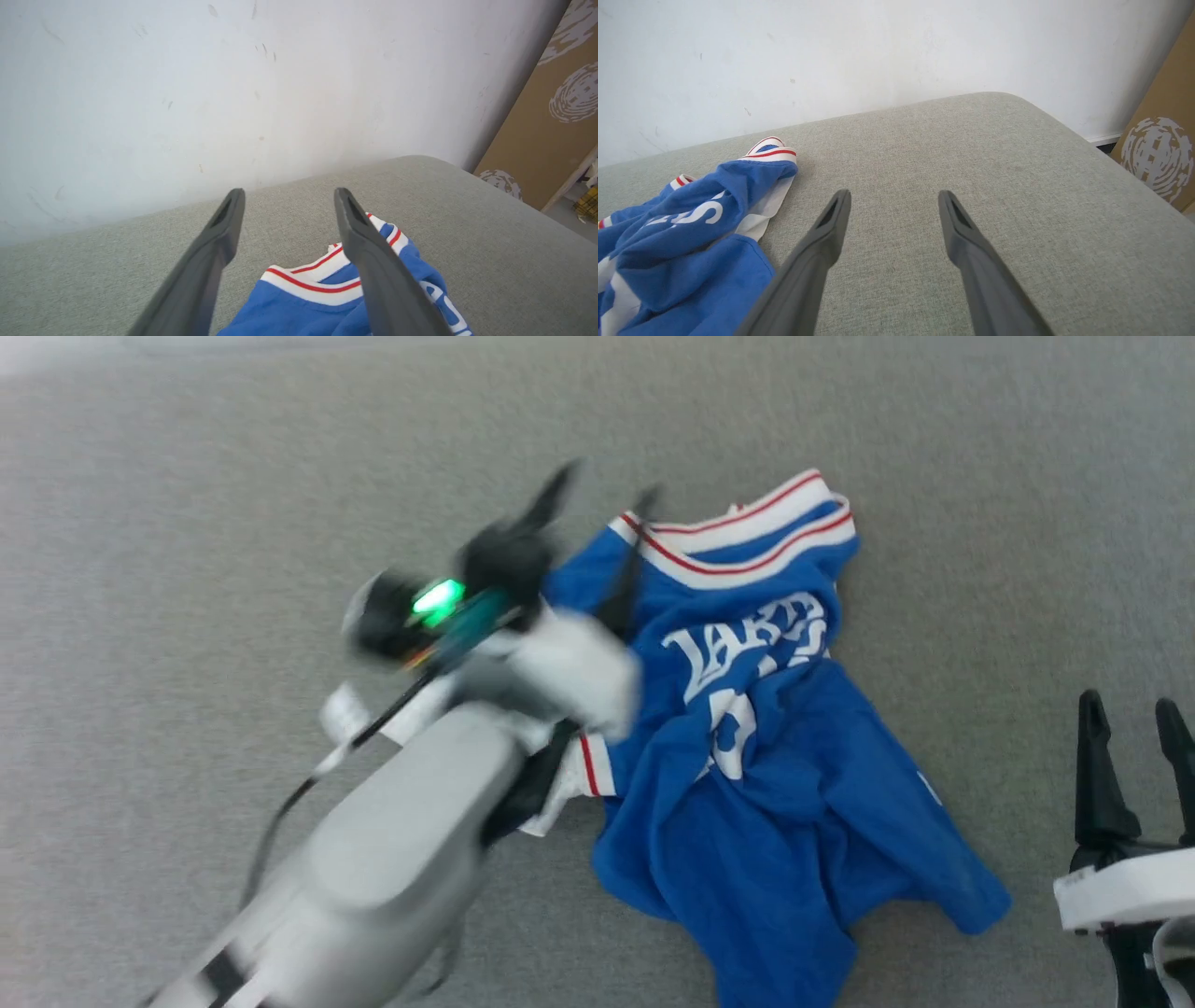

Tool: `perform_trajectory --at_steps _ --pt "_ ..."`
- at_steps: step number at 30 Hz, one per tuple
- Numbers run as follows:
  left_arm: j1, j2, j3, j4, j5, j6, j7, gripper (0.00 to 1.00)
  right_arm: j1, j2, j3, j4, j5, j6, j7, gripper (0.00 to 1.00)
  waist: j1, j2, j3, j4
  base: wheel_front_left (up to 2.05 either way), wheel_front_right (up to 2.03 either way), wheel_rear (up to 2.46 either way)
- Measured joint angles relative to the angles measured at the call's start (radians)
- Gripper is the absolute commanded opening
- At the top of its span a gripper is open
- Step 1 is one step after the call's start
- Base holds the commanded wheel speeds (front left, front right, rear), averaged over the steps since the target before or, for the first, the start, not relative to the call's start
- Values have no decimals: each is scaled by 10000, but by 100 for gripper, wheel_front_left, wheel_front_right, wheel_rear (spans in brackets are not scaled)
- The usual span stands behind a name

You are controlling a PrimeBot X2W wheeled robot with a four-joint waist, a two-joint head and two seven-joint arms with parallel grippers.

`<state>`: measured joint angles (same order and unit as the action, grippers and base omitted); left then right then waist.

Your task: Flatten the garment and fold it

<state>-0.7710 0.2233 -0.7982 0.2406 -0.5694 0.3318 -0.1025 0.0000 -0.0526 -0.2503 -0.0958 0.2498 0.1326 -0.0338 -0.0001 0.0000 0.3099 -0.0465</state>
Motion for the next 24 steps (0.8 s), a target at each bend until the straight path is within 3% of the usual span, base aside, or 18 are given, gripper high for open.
perform_trajectory --at_steps 4,8,12,18,24 --pt "2083 1325 688 -1559 -40 1298 -244 100 284 2 -33 -69 2 0 69 100 -2 0 -515 249 0 0 0" --pt "4375 2153 1377 -3053 -397 2510 -585 100 456 4 -52 -142 46 0 71 100 -2 0 -895 502 0 0 0" --pt "6279 2554 1845 -3933 -771 3160 -932 100 523 0 -105 -153 82 0 65 100 -2 0 -1113 733 0 0 0" --pt "6682 2838 1684 -4567 -857 3193 -688 100 571 0 -75 -219 142 0 69 100 -1 0 -1121 967 0 0 0" --pt "4835 3246 940 -3986 -612 2433 1212 100 505 0 2 -322 140 0 148 100 2 0 -735 963 0 0 0"
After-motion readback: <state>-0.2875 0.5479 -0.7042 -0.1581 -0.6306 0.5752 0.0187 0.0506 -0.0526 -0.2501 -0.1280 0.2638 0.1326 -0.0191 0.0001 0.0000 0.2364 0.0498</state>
